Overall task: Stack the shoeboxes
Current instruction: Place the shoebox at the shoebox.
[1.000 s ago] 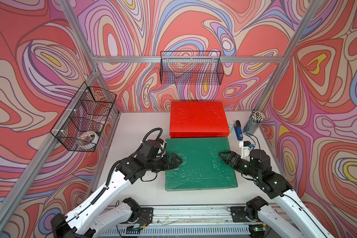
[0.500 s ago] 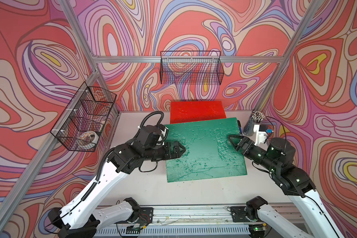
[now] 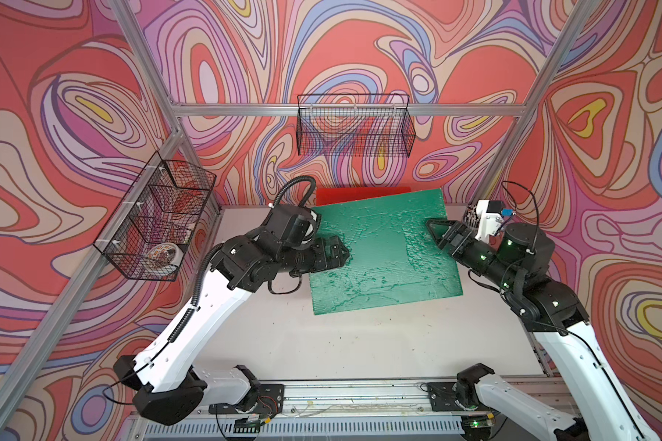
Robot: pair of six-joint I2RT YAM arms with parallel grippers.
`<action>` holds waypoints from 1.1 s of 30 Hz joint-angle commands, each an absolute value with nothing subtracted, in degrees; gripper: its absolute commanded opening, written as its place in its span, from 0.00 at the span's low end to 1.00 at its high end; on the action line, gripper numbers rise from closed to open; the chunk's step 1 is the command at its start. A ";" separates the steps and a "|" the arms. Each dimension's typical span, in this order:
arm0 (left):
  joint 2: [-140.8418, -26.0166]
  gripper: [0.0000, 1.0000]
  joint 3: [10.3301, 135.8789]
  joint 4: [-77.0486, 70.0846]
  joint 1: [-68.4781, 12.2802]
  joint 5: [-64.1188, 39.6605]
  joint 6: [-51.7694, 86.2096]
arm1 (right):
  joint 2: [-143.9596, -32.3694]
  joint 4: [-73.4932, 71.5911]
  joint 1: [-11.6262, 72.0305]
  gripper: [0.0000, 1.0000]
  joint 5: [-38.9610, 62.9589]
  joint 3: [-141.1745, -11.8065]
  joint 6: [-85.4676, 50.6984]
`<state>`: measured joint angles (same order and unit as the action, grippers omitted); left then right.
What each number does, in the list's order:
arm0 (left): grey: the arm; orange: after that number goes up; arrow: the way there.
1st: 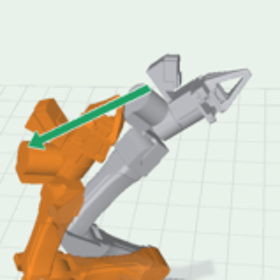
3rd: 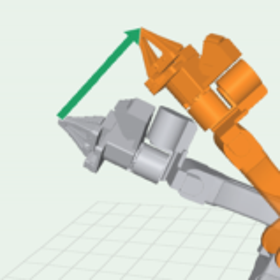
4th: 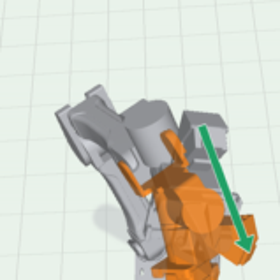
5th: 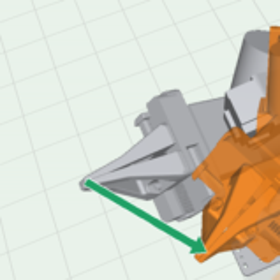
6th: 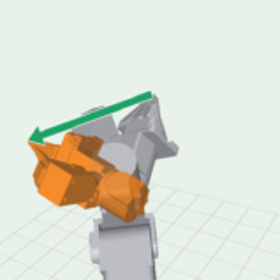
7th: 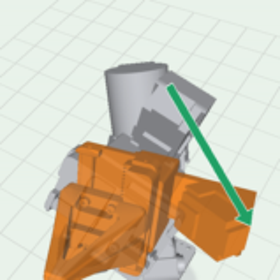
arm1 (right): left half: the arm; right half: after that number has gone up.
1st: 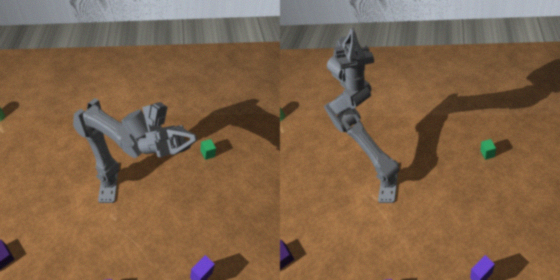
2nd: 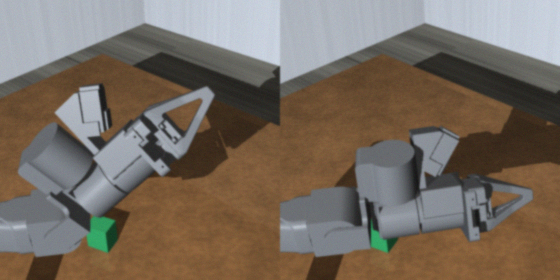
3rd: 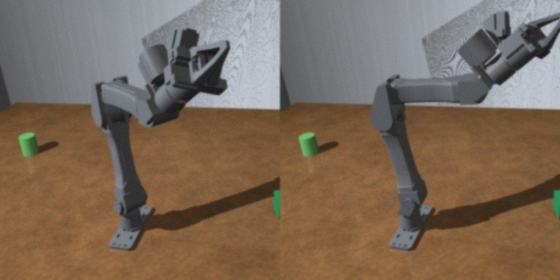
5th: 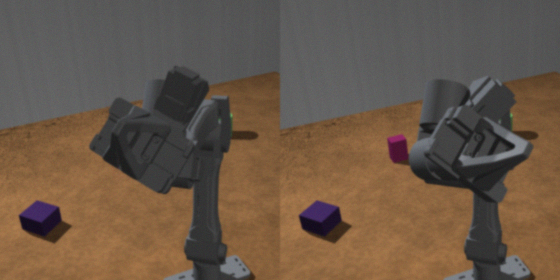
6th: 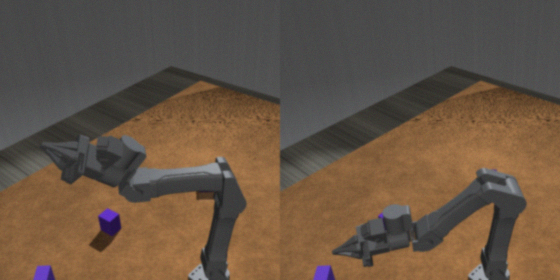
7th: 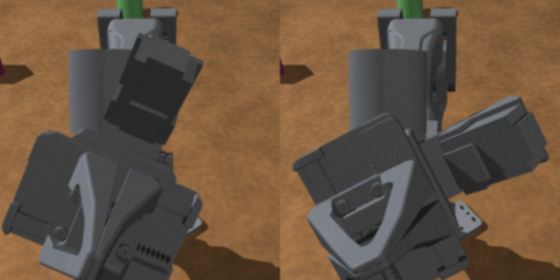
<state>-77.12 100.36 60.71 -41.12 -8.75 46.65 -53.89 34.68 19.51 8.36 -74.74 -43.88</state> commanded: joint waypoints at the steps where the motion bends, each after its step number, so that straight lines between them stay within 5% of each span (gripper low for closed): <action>1: -82.58 1.00 108.60 47.50 -44.25 -21.78 48.76 | -57.50 30.91 22.70 0.84 21.99 -77.27 -46.29; 18: -109.62 1.00 148.65 56.50 -43.69 -21.09 46.38 | -73.95 37.67 22.70 0.85 16.34 -96.22 -42.63; 33: -114.56 1.00 148.18 49.55 -40.37 -21.88 47.02 | -90.12 45.39 22.53 0.85 14.07 -114.72 -39.55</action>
